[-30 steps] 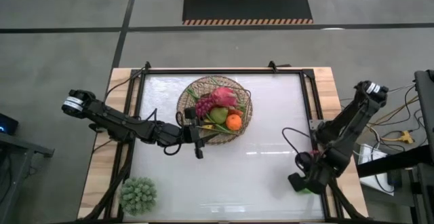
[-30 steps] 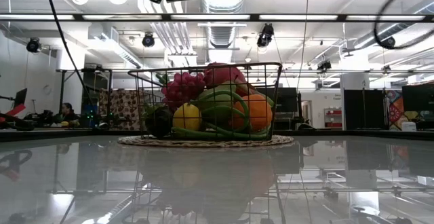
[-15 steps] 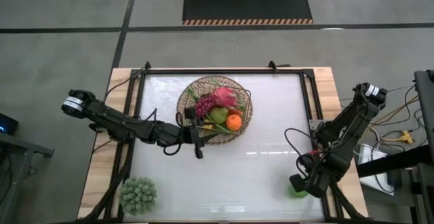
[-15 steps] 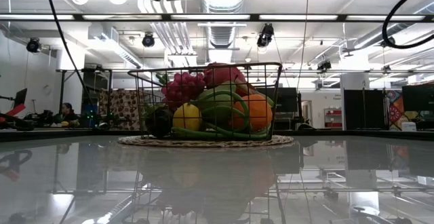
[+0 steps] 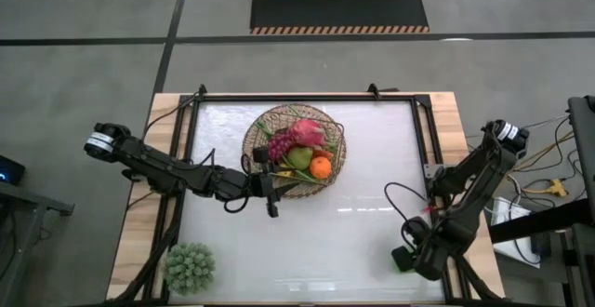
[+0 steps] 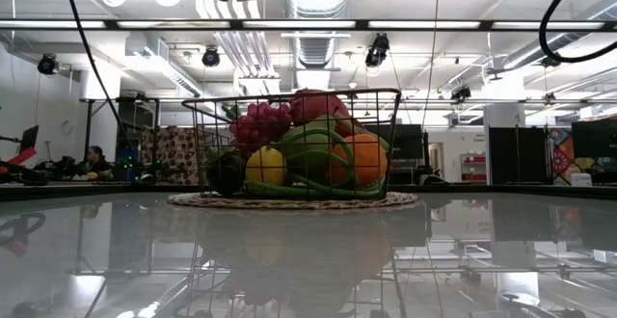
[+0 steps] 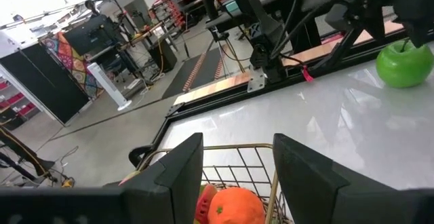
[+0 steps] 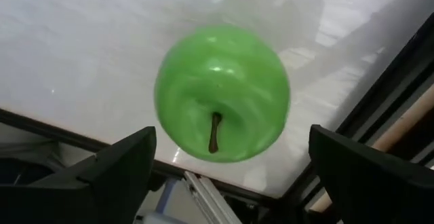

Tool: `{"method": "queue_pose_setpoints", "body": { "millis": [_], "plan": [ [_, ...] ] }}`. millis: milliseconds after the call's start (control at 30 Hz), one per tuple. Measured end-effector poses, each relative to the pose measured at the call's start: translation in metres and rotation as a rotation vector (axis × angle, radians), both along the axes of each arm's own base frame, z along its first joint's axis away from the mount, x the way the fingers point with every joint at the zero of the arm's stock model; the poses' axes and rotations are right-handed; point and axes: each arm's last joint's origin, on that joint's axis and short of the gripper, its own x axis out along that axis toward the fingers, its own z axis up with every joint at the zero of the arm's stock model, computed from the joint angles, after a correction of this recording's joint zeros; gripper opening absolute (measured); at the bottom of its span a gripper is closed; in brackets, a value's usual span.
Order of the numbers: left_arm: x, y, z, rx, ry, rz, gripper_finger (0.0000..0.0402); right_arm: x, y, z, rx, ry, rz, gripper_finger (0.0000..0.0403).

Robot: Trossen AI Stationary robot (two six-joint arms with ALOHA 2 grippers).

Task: Build produce basket
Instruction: Put the apple into the wire basket

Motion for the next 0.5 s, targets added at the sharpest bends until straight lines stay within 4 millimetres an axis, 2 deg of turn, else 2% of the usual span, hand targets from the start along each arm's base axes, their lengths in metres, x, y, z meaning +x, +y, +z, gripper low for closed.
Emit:
{"method": "queue_pose_setpoints", "body": {
  "millis": [333,500],
  "plan": [
    [0.0,0.0,0.0,0.001,-0.001,0.0,0.0162,0.01,0.015,-0.025,-0.049,0.029,0.019,0.0366],
    [0.0,0.0,0.0,0.0,-0.001,0.0,0.0162,0.011,0.016,-0.027,-0.06,0.025,0.017,0.0324]
  ]
}}
